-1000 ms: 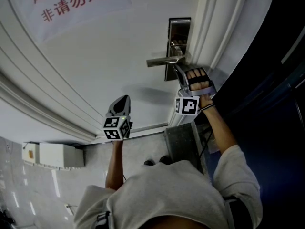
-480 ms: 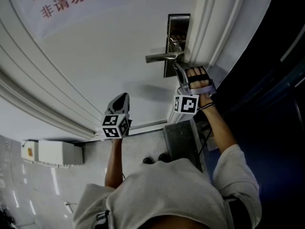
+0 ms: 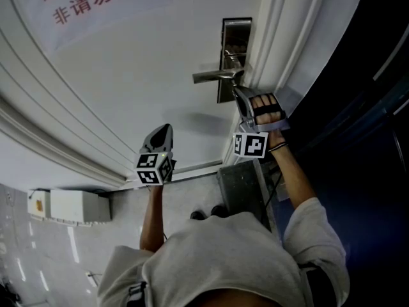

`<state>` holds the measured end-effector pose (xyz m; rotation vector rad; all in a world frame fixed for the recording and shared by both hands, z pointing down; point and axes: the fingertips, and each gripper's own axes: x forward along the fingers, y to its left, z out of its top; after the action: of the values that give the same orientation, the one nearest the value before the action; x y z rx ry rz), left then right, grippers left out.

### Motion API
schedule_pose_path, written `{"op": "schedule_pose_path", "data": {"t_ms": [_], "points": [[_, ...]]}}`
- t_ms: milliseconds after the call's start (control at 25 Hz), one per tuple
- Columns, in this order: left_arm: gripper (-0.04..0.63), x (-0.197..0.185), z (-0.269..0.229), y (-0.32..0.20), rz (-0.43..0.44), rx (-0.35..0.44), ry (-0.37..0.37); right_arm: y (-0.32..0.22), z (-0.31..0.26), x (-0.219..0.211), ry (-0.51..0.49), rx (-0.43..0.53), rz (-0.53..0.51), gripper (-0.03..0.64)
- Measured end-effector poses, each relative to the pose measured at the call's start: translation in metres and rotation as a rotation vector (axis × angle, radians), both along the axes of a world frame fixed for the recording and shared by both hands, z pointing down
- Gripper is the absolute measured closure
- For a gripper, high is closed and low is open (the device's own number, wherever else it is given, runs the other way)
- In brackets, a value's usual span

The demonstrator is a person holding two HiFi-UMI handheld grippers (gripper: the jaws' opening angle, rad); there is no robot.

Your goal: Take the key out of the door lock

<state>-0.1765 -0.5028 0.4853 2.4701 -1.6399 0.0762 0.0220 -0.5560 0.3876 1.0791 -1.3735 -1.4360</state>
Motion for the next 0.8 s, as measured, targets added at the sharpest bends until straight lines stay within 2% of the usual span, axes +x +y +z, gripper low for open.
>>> {"op": "schedule_pose_path", "data": {"t_ms": [160, 360, 800], "points": [[0.577, 0.007, -0.002, 0.001, 0.015, 0.004, -0.001, 0.01, -0.001, 0.003, -0.073, -0.021, -0.022, 0.588], [0.577, 0.007, -0.002, 0.003, 0.015, 0.002, -0.006, 0.016, -0.002, 0.004, -0.268, -0.12, -0.043, 0.588], [0.577, -0.005, -0.01, 0.006, -0.009, 0.019, -0.016, 0.022, 0.003, 0.016, -0.998, -0.42, -0.118, 0.588]]}}
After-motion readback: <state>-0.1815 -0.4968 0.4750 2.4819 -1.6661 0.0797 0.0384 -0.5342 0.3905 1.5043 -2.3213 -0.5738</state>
